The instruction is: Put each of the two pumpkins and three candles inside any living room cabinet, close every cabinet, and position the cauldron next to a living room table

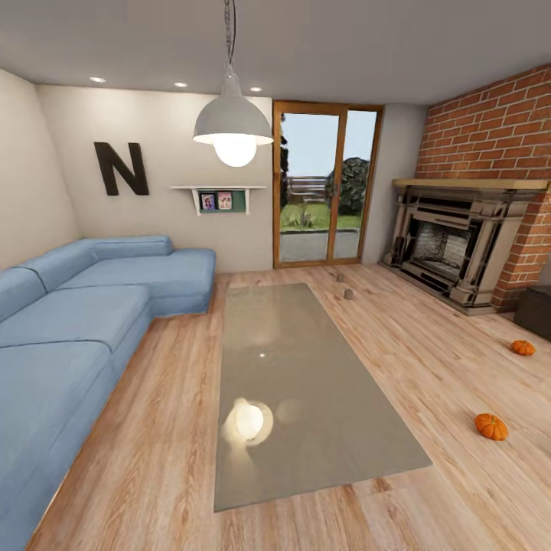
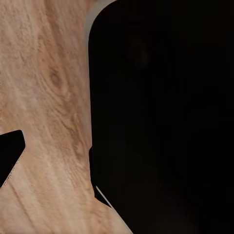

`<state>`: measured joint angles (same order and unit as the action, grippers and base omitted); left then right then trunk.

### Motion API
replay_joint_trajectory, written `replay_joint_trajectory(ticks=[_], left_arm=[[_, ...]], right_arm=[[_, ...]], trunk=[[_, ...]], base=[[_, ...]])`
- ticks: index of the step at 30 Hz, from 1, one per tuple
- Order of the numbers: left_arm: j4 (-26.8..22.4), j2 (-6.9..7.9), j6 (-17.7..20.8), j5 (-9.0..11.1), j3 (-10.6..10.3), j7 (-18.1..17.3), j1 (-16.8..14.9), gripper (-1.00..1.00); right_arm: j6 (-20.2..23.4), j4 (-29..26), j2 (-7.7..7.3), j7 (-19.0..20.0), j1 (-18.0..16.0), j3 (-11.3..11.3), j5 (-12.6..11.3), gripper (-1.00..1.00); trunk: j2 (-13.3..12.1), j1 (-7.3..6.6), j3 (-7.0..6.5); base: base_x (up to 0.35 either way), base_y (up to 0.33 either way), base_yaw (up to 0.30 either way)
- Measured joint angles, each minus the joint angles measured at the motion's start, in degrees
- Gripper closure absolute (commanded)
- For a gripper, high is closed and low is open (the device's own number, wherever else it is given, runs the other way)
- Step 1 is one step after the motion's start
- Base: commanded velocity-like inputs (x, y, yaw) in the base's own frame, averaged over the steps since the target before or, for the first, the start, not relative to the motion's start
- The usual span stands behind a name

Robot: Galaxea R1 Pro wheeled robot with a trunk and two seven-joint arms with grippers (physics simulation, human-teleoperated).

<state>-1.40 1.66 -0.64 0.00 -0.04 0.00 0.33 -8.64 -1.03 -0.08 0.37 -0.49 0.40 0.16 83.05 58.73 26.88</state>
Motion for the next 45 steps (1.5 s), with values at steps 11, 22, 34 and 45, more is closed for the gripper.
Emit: replay_joint_trajectory(ticks=[11, 22, 34, 45], left_arm=[[0.0, 0.00, 0.0, 0.0, 0.0, 0.0, 0.0, -1.00], [0.0, 0.00, 0.0, 0.0, 0.0, 0.0, 0.0, -1.00], [0.0, 0.00, 0.0, 0.0, 0.0, 0.0, 0.0, -1.00], [0.0, 0.00, 0.0, 0.0, 0.0, 0.0, 0.0, -1.00]], right_arm=[[-0.2, 0.0, 0.00, 0.0, 0.0, 0.0, 0.0, -1.00], [-0.2, 0.0, -0.04, 0.0, 0.0, 0.0, -0.1, -1.00], [-0.2, 0.1, -0.06, 0.2, 0.0, -0.3, -0.3, -1.00], [-0.2, 0.1, 0.00, 0.2, 0.0, -0.3, -0.4, -1.00]], trunk=[[0.0, 0.00, 0.00], [0.0, 0.00, 0.00], [0.0, 0.00, 0.00], [0.0, 0.00, 0.00]], base=[[0.000, 0.000, -0.258], [0.000, 0.000, -0.260], [0.000, 0.000, -0.259], [0.000, 0.000, -0.262]])
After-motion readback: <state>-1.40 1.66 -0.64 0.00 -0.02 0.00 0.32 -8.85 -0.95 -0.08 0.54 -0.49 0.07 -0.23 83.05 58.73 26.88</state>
